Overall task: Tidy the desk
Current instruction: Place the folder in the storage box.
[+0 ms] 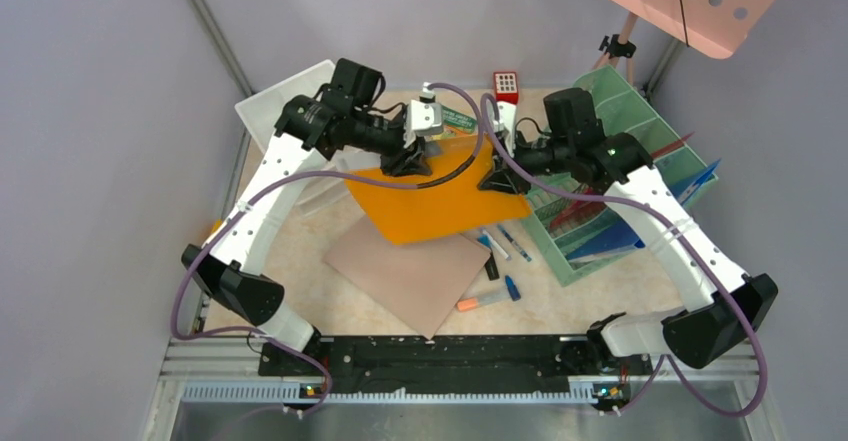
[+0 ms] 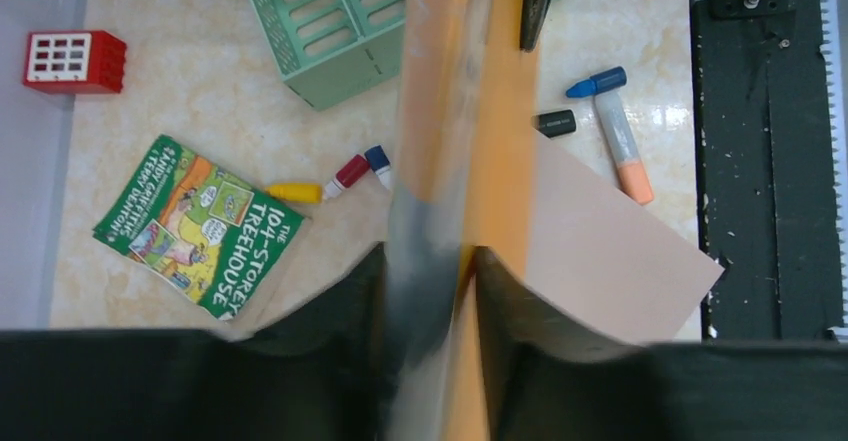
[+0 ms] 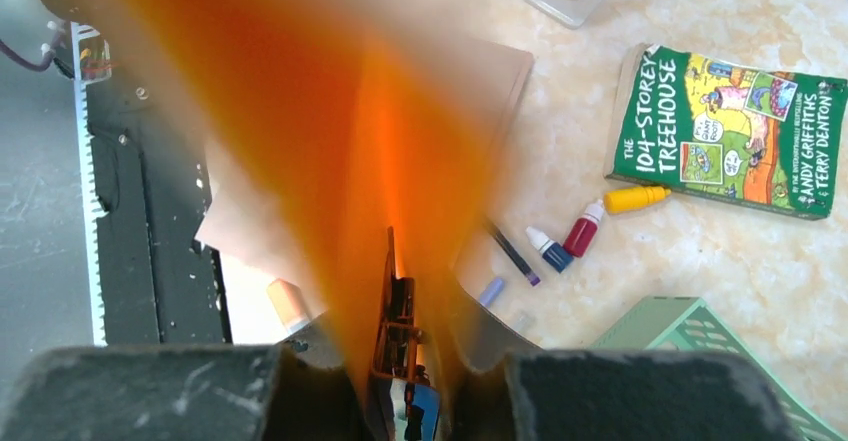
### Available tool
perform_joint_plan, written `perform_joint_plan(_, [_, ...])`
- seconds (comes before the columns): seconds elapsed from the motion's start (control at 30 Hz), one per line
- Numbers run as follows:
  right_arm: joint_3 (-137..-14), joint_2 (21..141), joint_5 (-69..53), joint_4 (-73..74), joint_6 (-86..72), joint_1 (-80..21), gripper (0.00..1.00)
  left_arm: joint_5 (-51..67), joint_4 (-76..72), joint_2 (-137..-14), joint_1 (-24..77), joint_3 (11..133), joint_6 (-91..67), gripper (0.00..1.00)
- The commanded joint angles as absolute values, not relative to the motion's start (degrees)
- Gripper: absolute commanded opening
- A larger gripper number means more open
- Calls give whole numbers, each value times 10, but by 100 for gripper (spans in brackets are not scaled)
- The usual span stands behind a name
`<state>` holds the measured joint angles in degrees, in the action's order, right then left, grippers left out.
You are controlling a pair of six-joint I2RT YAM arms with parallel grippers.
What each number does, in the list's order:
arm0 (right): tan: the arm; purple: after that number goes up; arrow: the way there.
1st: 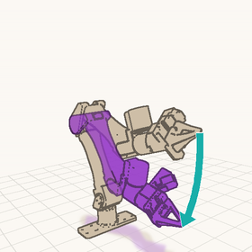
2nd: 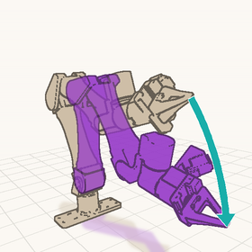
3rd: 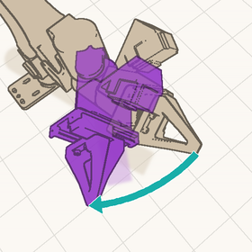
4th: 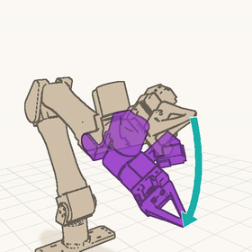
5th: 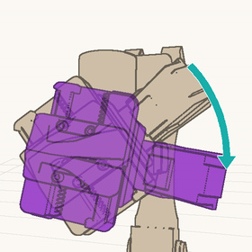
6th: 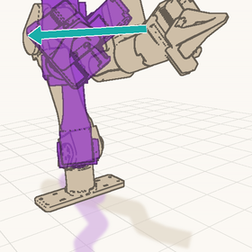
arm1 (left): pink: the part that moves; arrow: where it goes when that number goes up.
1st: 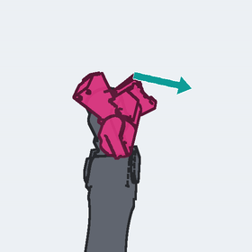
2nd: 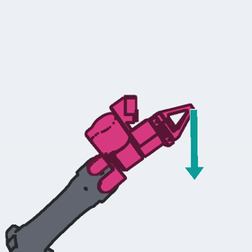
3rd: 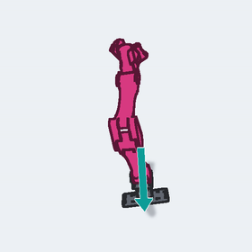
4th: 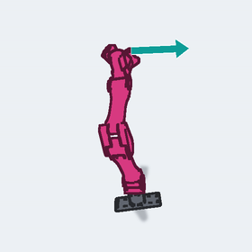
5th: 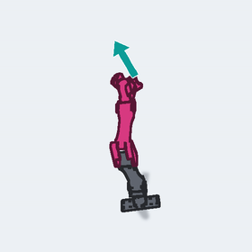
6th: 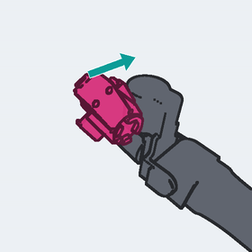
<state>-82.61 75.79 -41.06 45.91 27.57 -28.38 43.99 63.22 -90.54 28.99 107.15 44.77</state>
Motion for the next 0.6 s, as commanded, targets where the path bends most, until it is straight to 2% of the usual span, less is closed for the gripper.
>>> perform_joint_plan(0.0, [-849,738,-417,435,275,-288,0,464,662,-906,293,1080,463,28])
perform_joint_plan(0.07, [-847,738,-415,432,272,-288,0,470,663,-906,294,1078,459,1])
perform_joint_plan(0.2, [-854,736,-390,428,254,-288,0,470,644,-900,293,1074,413,0])
perform_joint_plan(0.23, [-858,736,-377,430,249,-288,5,469,639,-896,293,1071,402,0])
perform_joint_plan(0.27, [-867,735,-358,436,246,-289,18,469,633,-890,291,1065,395,0])
perform_joint_plan(0.3, [-872,733,-339,440,243,-288,35,471,621,-883,287,1060,383,0])
perform_joint_plan(0.37, [-891,728,-305,449,239,-287,54,489,572,-862,268,1031,343,0])
perform_joint_plan(0.43, [-909,721,-276,457,235,-287,97,513,494,-836,241,996,285,0])
perform_joint_plan(0.57, [-960,714,-229,479,217,-275,99,526,253,-786,195,906,111,0])
